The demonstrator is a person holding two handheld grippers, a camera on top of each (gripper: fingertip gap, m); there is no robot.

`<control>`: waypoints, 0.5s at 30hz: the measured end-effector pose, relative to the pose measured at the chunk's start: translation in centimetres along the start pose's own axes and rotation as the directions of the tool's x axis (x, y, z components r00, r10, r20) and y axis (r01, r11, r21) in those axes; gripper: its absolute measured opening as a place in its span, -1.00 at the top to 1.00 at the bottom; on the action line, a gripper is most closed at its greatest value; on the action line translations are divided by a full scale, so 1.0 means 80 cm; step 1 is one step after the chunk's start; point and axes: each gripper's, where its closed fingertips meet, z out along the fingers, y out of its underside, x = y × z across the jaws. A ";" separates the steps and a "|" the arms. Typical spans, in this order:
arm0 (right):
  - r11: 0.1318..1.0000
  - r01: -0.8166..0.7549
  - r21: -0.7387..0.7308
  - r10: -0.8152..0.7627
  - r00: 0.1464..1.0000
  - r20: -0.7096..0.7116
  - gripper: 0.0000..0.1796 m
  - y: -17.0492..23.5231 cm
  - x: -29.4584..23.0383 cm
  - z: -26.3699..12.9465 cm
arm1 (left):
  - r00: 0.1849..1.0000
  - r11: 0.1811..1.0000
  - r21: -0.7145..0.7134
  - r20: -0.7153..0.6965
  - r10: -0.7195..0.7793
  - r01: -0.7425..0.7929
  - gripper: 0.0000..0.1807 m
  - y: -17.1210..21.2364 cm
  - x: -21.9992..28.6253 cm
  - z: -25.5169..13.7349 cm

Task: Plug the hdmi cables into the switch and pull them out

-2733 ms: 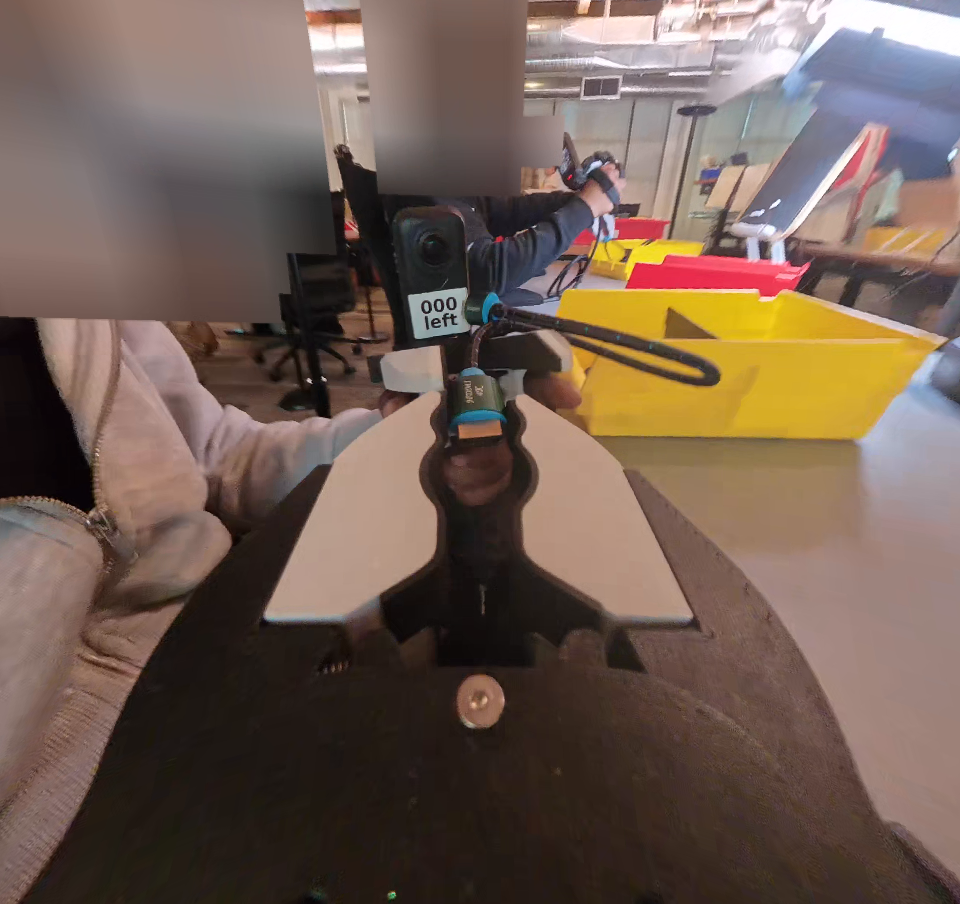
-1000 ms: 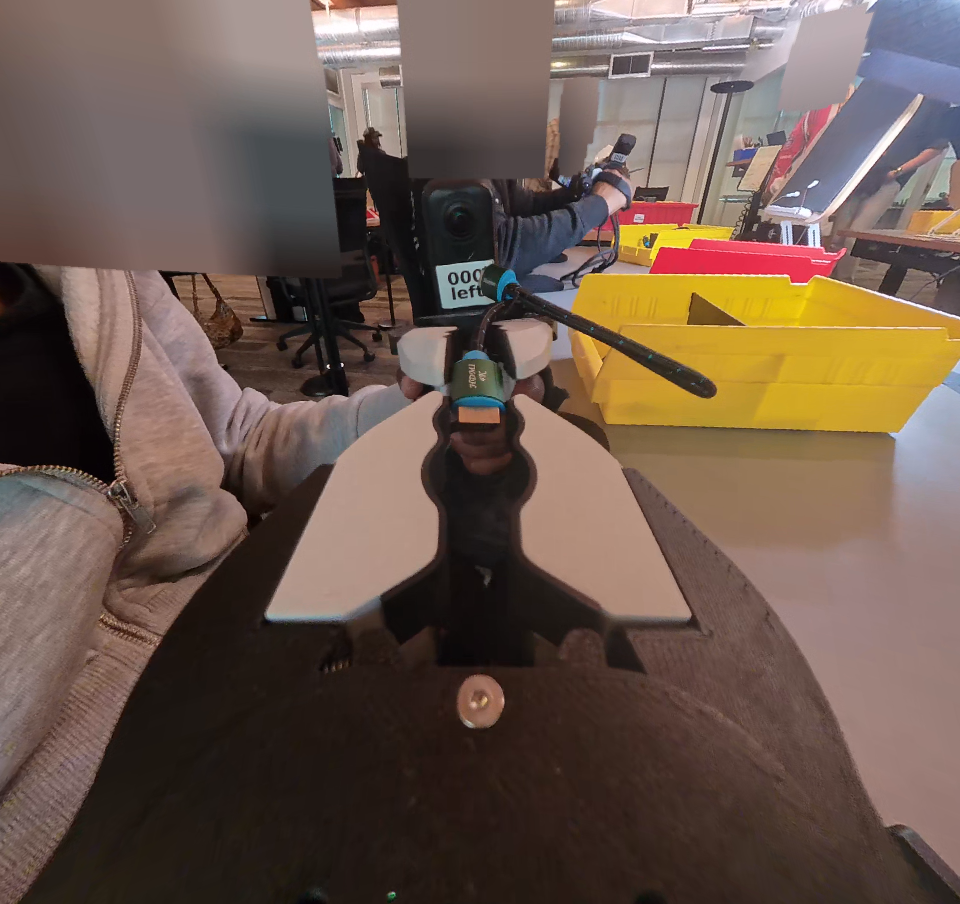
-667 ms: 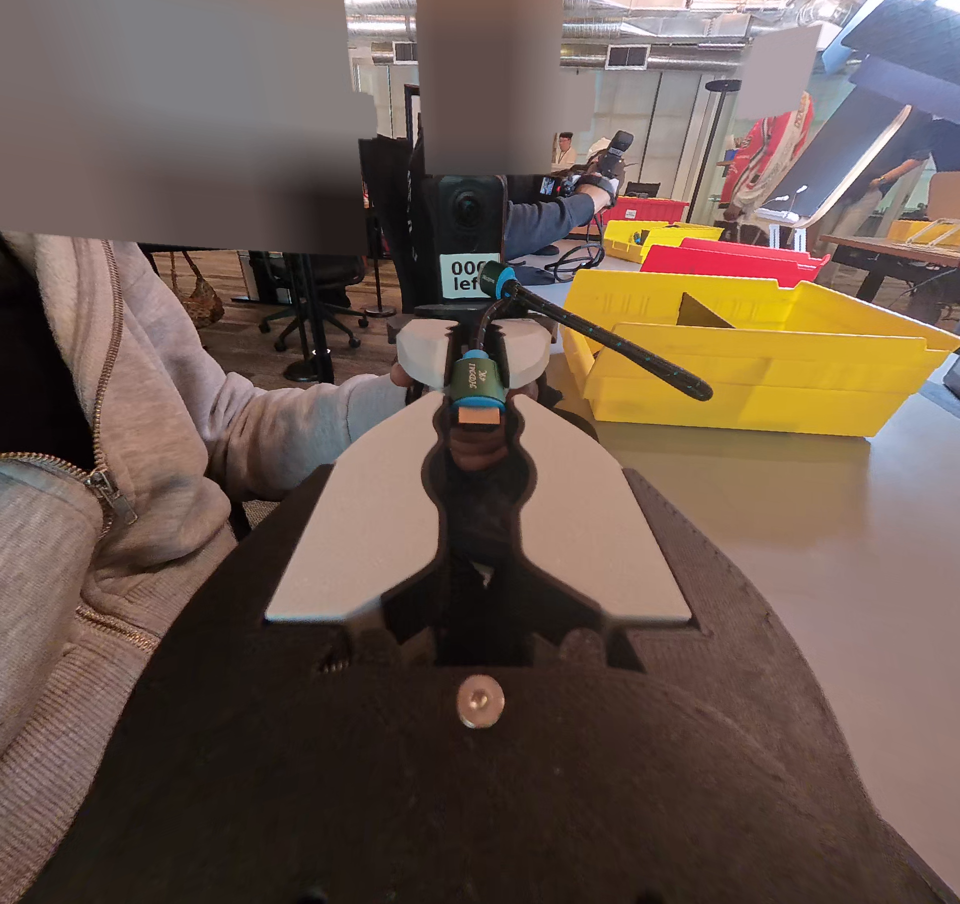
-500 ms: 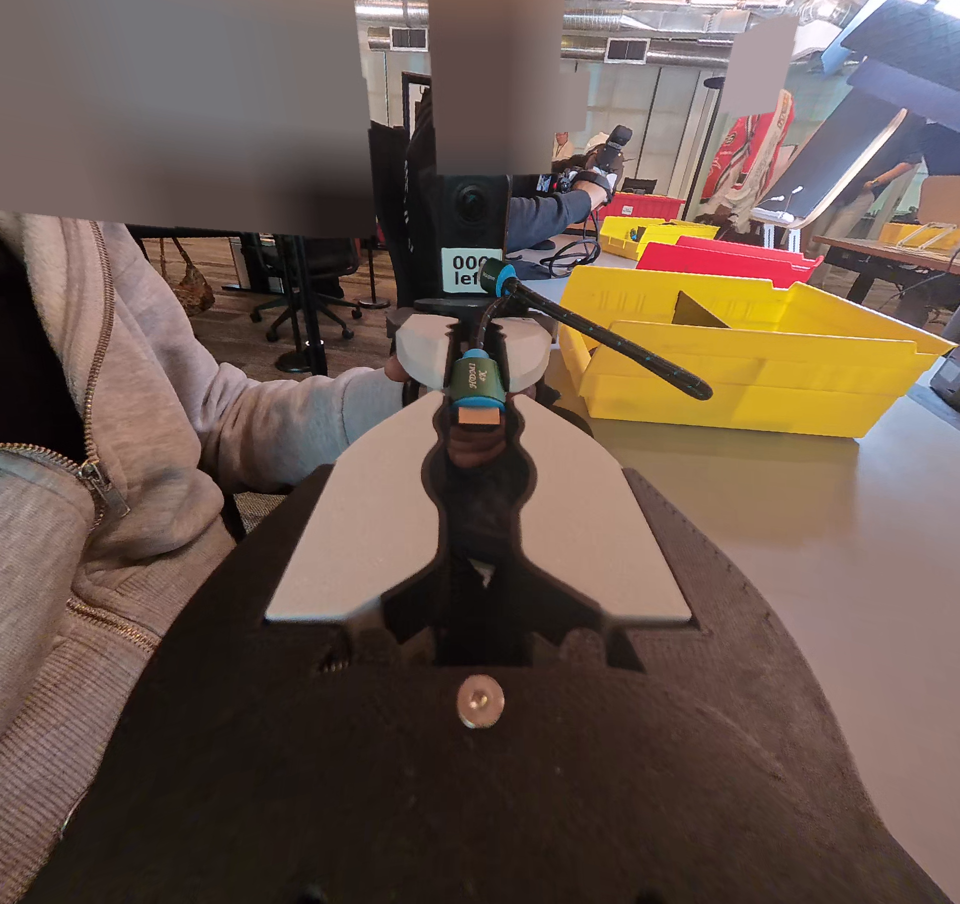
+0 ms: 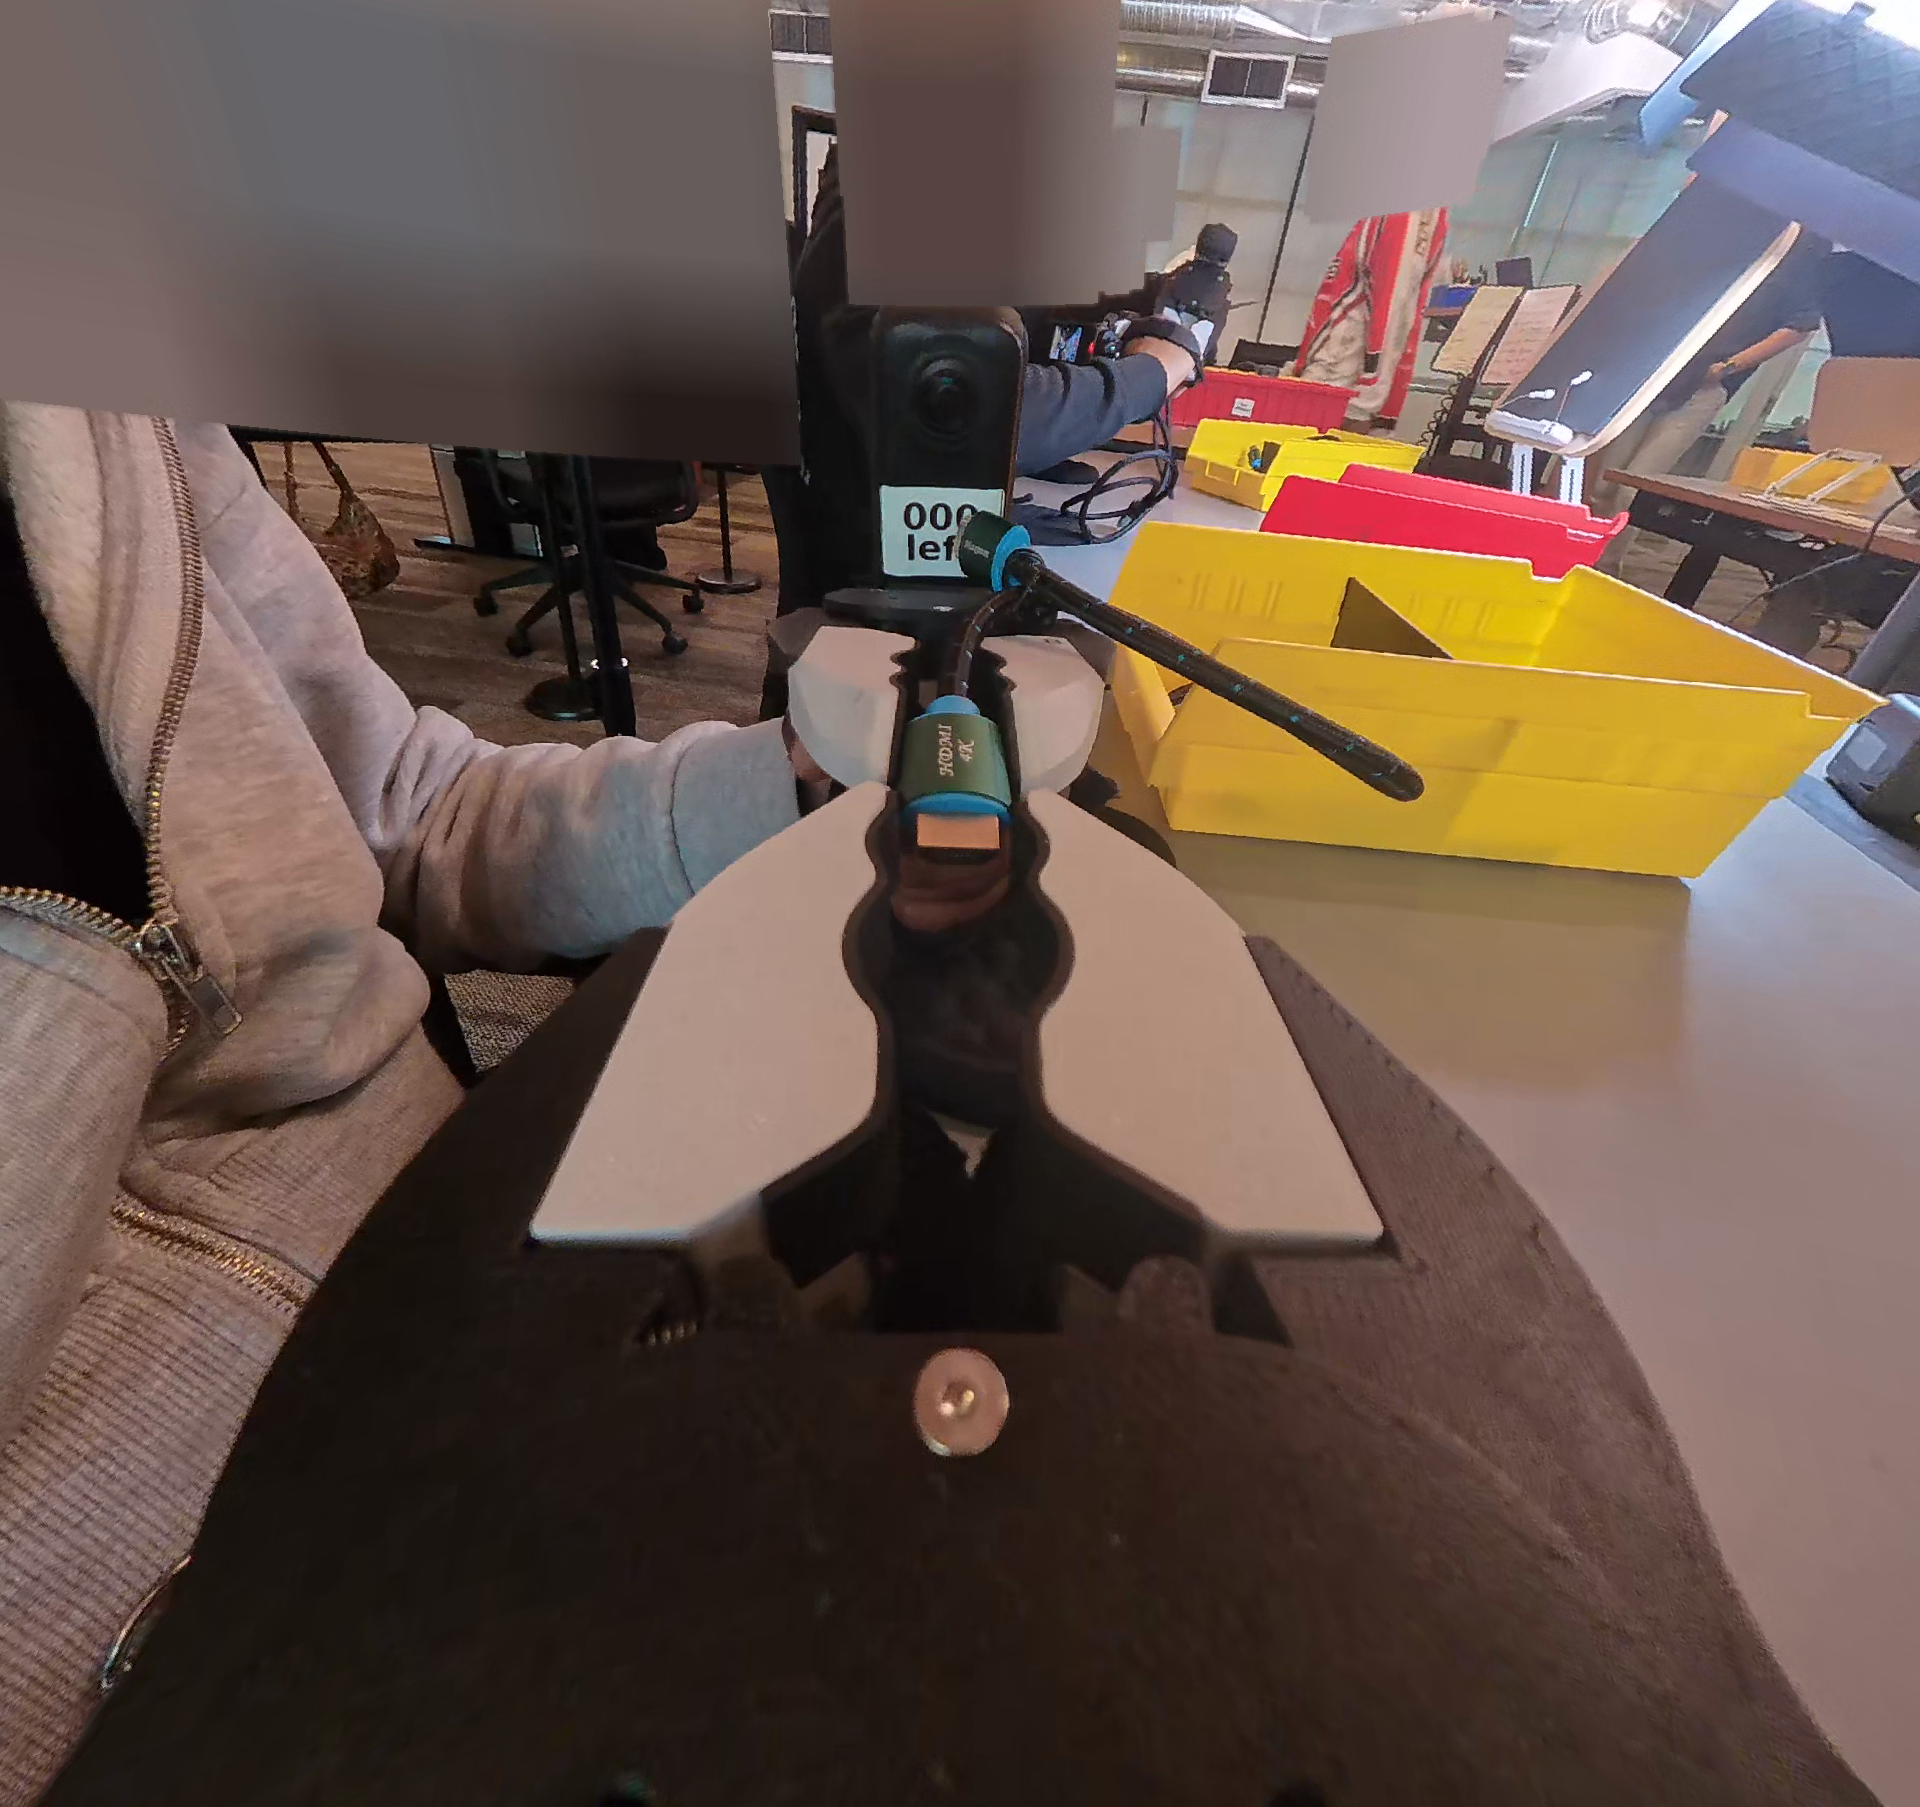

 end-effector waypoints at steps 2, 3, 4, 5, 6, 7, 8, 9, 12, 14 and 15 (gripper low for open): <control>1.000 0.000 -0.003 0.000 1.000 -0.003 0.77 0.000 0.001 0.000 | 1.000 1.000 -0.002 0.008 0.006 -0.006 0.77 0.000 -0.001 0.001; 1.000 0.007 -0.008 -0.007 1.000 -0.004 0.77 -0.001 0.001 -0.002 | 1.000 1.000 -0.001 0.013 0.011 -0.011 0.77 0.000 -0.001 0.001; 1.000 0.027 -0.007 -0.027 1.000 -0.005 0.73 -0.005 0.000 -0.005 | 1.000 1.000 0.003 0.021 0.016 -0.017 0.77 -0.001 -0.002 0.001; 0.999 0.052 0.011 -0.052 0.999 -0.013 0.71 -0.014 0.000 -0.012 | 0.999 1.000 0.005 0.047 0.020 -0.020 0.77 -0.002 -0.006 0.000; 0.996 0.076 0.044 -0.074 0.997 -0.035 0.68 -0.030 0.002 -0.023 | 0.997 1.000 0.002 0.078 0.024 -0.024 0.76 -0.002 -0.012 -0.001; 0.991 0.105 0.077 -0.100 0.992 -0.072 0.66 -0.048 0.006 -0.037 | 0.995 1.000 -0.001 0.100 0.028 -0.028 0.76 -0.002 -0.016 -0.002; 0.985 0.149 0.088 -0.137 0.982 -0.129 0.66 -0.063 0.012 -0.054 | 0.993 1.000 -0.002 0.117 0.027 -0.027 0.76 -0.002 -0.020 -0.004; 0.977 0.202 0.060 -0.186 0.961 -0.205 0.62 -0.072 0.022 -0.072 | 0.992 1.000 -0.003 0.129 0.019 -0.019 0.76 -0.001 -0.023 -0.004; 0.942 0.253 -0.221 -0.314 0.896 -0.314 0.38 -0.058 0.051 -0.115 | 0.992 1.000 -0.012 0.123 0.001 0.001 0.76 0.001 -0.023 -0.004; 0.870 0.164 -0.465 -0.316 0.910 -0.269 0.21 -0.022 0.062 -0.134 | 0.993 0.999 -0.032 0.116 0.000 0.004 0.76 0.005 -0.022 -0.002; 0.807 0.136 -0.574 -0.327 0.914 -0.242 0.18 -0.003 0.068 -0.143 | 0.993 0.999 -0.039 0.114 0.002 0.003 0.76 0.006 -0.022 -0.001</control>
